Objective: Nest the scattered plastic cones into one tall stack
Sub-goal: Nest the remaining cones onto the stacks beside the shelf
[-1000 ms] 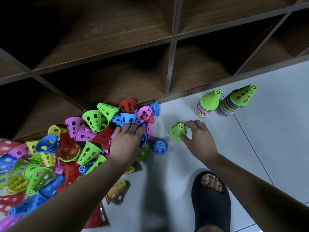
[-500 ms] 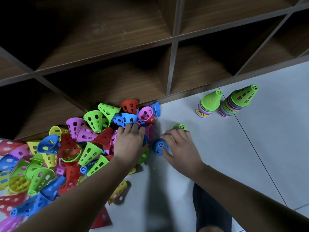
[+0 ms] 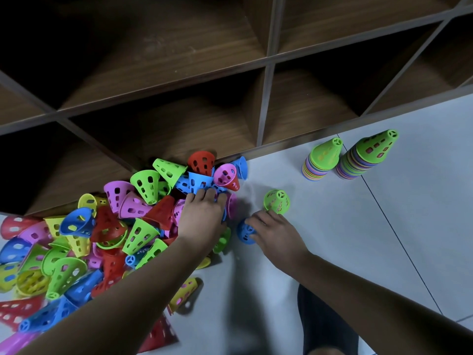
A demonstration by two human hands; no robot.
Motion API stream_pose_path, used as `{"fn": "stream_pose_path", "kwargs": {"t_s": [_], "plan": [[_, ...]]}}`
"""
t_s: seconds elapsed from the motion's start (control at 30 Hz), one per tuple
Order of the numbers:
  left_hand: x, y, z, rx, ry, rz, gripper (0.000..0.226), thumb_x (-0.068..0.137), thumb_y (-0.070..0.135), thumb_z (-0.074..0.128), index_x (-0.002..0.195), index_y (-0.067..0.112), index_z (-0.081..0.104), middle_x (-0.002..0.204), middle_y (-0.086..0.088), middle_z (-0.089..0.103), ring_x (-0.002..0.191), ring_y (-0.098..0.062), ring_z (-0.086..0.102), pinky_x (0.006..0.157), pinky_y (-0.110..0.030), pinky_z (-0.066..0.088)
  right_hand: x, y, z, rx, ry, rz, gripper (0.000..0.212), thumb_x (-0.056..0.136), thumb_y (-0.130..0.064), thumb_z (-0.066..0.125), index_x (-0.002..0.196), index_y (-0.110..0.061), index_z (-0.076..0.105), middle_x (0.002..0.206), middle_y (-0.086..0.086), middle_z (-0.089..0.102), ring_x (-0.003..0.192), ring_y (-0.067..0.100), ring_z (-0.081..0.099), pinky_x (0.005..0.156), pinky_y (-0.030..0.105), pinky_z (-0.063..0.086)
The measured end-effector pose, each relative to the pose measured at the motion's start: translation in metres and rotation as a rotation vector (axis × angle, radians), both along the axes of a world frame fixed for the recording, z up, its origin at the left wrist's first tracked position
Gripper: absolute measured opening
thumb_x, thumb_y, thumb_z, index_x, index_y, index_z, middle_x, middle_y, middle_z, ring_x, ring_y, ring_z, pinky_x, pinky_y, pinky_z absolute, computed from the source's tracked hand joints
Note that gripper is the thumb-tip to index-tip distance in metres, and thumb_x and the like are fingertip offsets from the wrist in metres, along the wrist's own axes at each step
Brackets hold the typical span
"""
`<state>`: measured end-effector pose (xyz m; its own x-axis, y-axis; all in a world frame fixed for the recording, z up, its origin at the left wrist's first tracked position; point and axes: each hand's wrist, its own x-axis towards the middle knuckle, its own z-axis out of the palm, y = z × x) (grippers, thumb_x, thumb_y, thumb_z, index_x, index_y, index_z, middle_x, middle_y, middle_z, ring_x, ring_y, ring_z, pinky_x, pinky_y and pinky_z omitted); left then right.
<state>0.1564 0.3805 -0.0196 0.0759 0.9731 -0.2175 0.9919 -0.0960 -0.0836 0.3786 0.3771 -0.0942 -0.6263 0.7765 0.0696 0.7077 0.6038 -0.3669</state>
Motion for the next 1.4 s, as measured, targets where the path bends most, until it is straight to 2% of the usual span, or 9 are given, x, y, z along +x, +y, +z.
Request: {"fn": "stream_pose_path", "kwargs": {"t_s": [0.23,0.37,0.43,0.5,0.63,0.83,1.03,1.23,1.4], "plan": [[-0.009,0.0,0.02,0.149,-0.199,0.063,0.069,0.074,0.062,0.082,0.128,0.022,0.067,0.114,-0.008,0.07,0.1,-0.035,0.068,0.089,-0.044,0.054,0.009,0.0,0.011,0.051,0.109,-0.06,0.009,0.1,-0.021,0.061,0.106,-0.017,0.066,0.101,-0.002,0.064,0.092,0.026,0.059,0.086,0.039,0.053],[-0.013,-0.001,0.037,0.205,-0.358,0.169,0.07,0.076,0.064,0.083,0.132,0.027,0.064,0.115,-0.003,0.069,0.091,-0.027,0.068,0.077,-0.04,0.059,0.012,-0.004,0.014,-0.06,0.083,-0.057,0.038,0.094,-0.032,0.066,0.131,-0.021,0.064,0.121,-0.003,0.063,0.108,0.024,0.06,0.094,0.036,0.053],[-0.016,-0.003,0.043,0.221,-0.436,0.215,0.069,0.076,0.067,0.083,0.131,0.03,0.062,0.115,-0.001,0.068,0.087,-0.022,0.069,0.072,-0.037,0.061,0.009,-0.007,0.012,-0.129,0.085,-0.047,0.046,0.09,-0.036,0.067,0.134,-0.025,0.063,0.124,-0.003,0.061,0.107,0.024,0.062,0.088,0.034,0.055],[-0.019,-0.006,0.047,0.228,-0.532,0.25,0.069,0.075,0.069,0.083,0.129,0.033,0.061,0.116,0.003,0.067,0.096,-0.014,0.068,0.076,-0.031,0.061,0.004,-0.009,0.009,-0.154,0.077,-0.027,0.049,0.087,-0.041,0.066,0.134,-0.027,0.063,0.122,-0.003,0.061,0.103,0.023,0.064,0.081,0.033,0.056],[-0.018,-0.011,0.051,0.21,-0.708,0.362,0.069,0.073,0.068,0.085,0.126,0.028,0.067,0.108,0.009,0.068,0.096,-0.002,0.065,0.078,-0.011,0.051,-0.01,-0.011,-0.006,-0.088,0.006,0.061,0.042,0.094,-0.044,0.058,0.133,-0.029,0.064,0.12,-0.003,0.063,0.099,0.023,0.06,0.091,0.035,0.056],[-0.014,-0.008,0.048,0.14,-0.813,0.46,0.079,0.07,0.074,0.085,0.132,0.029,0.068,0.114,0.013,0.071,0.106,-0.001,0.065,0.089,-0.021,0.056,-0.013,-0.008,-0.017,-0.023,-0.002,0.103,0.039,0.091,-0.038,0.069,0.127,-0.024,0.061,0.11,-0.004,0.067,0.1,0.021,0.059,0.087,0.037,0.055],[-0.011,-0.003,0.043,0.119,-0.997,0.554,0.074,0.068,0.072,0.087,0.128,0.032,0.073,0.119,0.016,0.073,0.111,0.005,0.065,0.097,-0.024,0.057,0.011,0.002,0.023,-0.084,0.267,-0.195,0.036,0.102,-0.041,0.063,0.127,-0.014,0.067,0.115,0.001,0.069,0.108,0.028,0.06,0.099,0.039,0.049],[0.017,0.009,0.029,0.142,-1.202,0.644,0.07,0.064,0.069,0.093,0.121,0.033,0.077,0.116,0.012,0.077,0.104,-0.005,0.075,0.096,-0.038,0.061,0.061,0.011,0.079,-0.048,0.433,-0.474,0.034,0.102,-0.028,0.071,0.132,-0.014,0.063,0.118,-0.006,0.065,0.107,0.022,0.057,0.091,0.038,0.051],[0.068,0.02,0.017,0.194,-1.27,0.589,0.057,0.07,0.046,0.099,0.12,0.031,0.077,0.116,0.015,0.071,0.107,0.002,0.069,0.098,-0.024,0.056,0.09,0.024,0.094,-0.04,0.478,-0.629,0.035,0.103,-0.033,0.067,0.134,-0.019,0.062,0.115,-0.014,0.059,0.098,0.016,0.053,0.087,0.026,0.044]]}}
